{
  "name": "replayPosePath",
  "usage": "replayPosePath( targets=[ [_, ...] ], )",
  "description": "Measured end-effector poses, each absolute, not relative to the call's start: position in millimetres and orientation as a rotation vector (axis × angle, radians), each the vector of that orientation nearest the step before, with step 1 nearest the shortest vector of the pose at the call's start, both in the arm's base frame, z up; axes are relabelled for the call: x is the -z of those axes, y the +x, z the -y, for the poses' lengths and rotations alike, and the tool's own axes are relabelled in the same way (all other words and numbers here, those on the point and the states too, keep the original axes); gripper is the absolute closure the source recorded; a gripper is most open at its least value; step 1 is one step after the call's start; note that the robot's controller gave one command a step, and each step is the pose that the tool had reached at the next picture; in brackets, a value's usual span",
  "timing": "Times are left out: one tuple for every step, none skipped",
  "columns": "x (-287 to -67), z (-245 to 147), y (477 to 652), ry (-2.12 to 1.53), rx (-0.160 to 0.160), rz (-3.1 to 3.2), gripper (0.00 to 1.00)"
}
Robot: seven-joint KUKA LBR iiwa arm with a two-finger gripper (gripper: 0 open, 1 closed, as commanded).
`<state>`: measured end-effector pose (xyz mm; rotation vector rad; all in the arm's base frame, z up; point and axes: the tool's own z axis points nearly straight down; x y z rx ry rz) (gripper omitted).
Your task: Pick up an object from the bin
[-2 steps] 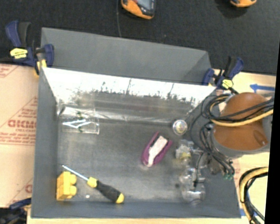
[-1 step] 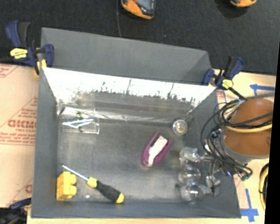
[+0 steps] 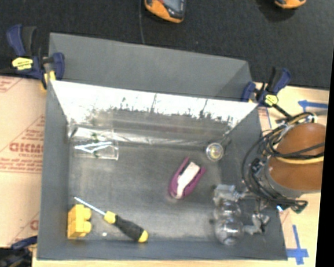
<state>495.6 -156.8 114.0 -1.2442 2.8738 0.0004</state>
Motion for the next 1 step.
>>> replayPosePath(
  targets=[
    [-81.9, 139.5, 503.5, -1.787, -0.019, -2.568, 0.0]
  ],
)
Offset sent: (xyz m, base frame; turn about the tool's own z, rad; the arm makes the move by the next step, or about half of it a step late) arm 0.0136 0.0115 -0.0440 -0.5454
